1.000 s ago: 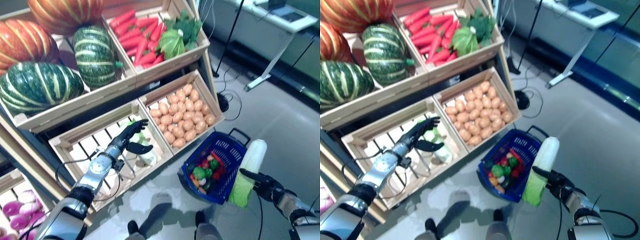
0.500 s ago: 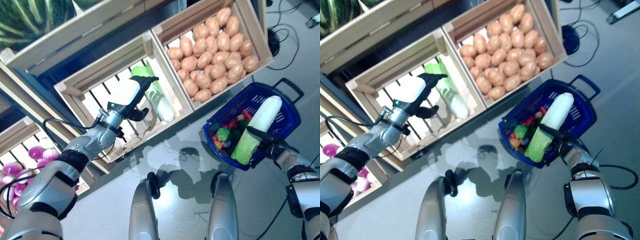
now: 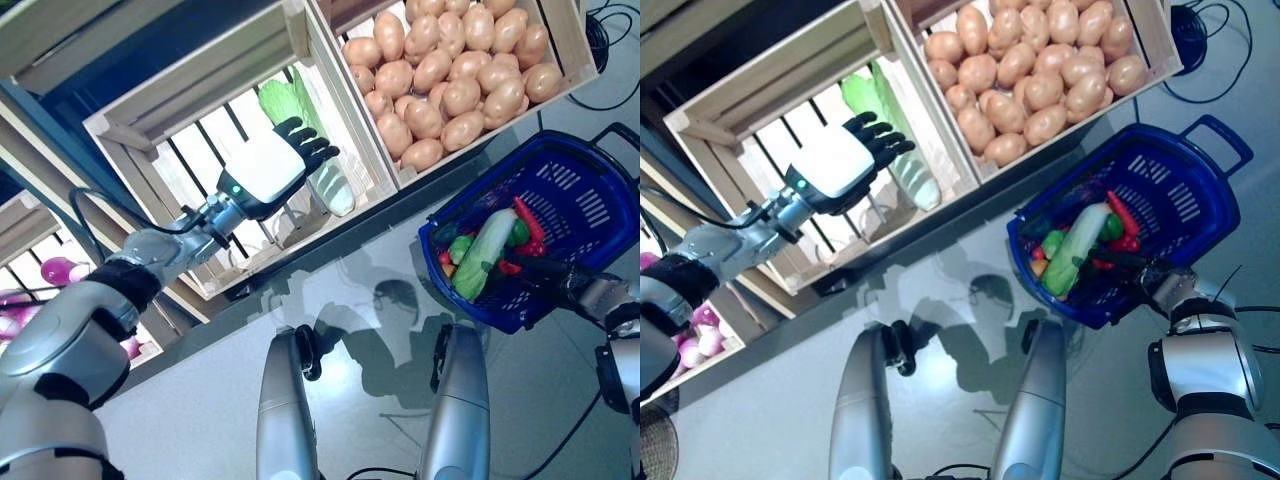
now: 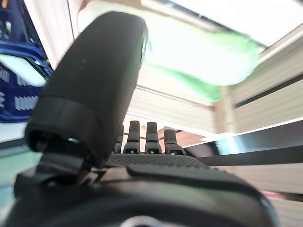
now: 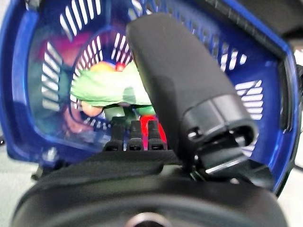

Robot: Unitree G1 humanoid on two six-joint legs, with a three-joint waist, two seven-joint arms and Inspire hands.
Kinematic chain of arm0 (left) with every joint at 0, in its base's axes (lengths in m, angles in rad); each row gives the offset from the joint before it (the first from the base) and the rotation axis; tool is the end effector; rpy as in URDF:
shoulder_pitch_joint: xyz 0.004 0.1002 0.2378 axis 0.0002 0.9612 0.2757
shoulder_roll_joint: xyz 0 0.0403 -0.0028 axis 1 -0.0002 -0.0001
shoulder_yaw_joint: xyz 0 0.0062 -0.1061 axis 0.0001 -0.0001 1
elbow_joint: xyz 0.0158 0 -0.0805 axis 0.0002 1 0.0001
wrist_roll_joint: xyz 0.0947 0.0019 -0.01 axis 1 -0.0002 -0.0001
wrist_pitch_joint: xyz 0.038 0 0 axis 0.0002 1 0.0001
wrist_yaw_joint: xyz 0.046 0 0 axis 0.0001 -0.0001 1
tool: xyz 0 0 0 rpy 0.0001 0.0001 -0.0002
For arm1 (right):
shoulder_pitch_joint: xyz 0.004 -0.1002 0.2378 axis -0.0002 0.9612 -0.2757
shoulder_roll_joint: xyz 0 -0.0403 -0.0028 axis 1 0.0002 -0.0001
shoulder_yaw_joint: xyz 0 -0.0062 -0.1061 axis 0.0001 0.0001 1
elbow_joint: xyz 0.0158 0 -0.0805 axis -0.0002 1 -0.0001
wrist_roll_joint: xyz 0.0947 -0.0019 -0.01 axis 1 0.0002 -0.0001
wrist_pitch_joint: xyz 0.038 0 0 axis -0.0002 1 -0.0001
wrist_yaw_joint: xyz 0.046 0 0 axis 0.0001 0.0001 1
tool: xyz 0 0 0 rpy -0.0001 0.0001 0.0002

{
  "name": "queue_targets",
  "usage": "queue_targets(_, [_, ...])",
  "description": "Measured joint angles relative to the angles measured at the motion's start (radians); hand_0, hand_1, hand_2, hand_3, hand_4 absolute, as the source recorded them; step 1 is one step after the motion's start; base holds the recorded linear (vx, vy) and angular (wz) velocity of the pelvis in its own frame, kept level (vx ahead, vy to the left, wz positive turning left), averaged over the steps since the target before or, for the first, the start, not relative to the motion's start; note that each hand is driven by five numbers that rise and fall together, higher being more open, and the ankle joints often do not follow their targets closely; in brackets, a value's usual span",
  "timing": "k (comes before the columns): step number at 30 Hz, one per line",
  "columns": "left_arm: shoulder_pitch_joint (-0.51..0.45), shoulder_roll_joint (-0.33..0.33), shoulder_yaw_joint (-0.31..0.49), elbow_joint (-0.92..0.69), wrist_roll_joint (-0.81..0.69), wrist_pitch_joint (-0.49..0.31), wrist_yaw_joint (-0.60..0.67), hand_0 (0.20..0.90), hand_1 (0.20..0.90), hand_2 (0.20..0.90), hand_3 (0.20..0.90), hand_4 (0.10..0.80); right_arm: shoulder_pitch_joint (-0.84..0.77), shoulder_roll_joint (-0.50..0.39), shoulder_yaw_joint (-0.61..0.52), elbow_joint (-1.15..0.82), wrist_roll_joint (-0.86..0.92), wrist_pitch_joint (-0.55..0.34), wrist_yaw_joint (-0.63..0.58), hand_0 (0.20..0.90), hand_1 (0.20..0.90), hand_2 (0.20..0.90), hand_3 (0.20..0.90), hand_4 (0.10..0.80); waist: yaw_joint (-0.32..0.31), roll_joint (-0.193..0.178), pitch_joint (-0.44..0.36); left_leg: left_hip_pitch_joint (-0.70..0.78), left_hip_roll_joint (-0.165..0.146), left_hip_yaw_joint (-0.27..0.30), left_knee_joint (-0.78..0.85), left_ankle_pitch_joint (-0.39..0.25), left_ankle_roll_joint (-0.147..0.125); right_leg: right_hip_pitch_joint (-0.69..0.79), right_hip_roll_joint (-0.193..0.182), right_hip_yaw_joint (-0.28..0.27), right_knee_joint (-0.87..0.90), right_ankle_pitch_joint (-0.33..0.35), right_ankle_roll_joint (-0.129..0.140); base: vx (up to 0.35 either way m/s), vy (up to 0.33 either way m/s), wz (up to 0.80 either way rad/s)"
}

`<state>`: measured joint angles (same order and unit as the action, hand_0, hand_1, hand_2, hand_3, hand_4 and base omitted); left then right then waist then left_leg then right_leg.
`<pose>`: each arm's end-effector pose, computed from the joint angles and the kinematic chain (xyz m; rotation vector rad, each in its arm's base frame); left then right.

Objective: Put vegetables into the basket

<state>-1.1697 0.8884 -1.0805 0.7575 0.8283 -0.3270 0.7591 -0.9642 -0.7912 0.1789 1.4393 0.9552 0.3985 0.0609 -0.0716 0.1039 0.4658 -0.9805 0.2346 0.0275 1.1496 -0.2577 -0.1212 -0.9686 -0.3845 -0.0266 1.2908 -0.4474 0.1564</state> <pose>0.3382 0.2285 0.1948 1.9296 -1.0411 -0.1048 0.2883 -0.3485 0.1242 0.4404 0.5404 -0.5108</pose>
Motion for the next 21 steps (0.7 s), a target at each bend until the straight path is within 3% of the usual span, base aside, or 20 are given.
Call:
queue_targets(4, [-0.071, 0.001, -0.093, -0.012, 0.039, 0.035, -0.001, 0.9, 0.9, 0.9, 0.9, 0.8, -0.002, -0.018, -0.014, -0.01, 0.143, -0.008, 0.0, 0.9, 0.9, 0.9, 0.9, 0.8, -0.02, -0.002, 0.001, -0.06, 0.015, -0.003, 0.075, -0.029, 0.004, -0.057, 0.003, 0.02, 0.057, -0.016, 0.006, 0.056, 0.025, -0.05])
queue_targets(9, [-0.14, 0.01, -0.169, -0.011, 0.043, 0.064, -0.012, 0.9, 0.9, 0.9, 0.9, 0.8, -0.005, -0.022, -0.018, -0.045, 0.195, -0.042, -0.001, 0.9, 0.9, 0.9, 0.9, 0.8, -0.028, -0.014, 0.007, -0.137, 0.039, -0.018, 0.182, -0.075, 0.007, -0.13, 0.024, 0.049, 0.131, -0.033, 0.012, 0.059, 0.032, -0.15])
queue_targets(21, [-0.242, 0.08, -0.21, 0.024, 0.019, 0.146, -0.217, 0.9, 0.9, 0.9, 0.9, 0.8, 0.128, -0.028, -0.058, -0.318, 0.32, -0.233, 0.051, 0.9, 0.9, 0.9, 0.9, 0.8, -0.075, -0.079, 0.02, -0.336, 0.081, -0.057, 0.39, -0.128, 0.018, -0.336, 0.065, 0.112, 0.299, -0.043, 0.019, 0.0, 0.007, -0.12])
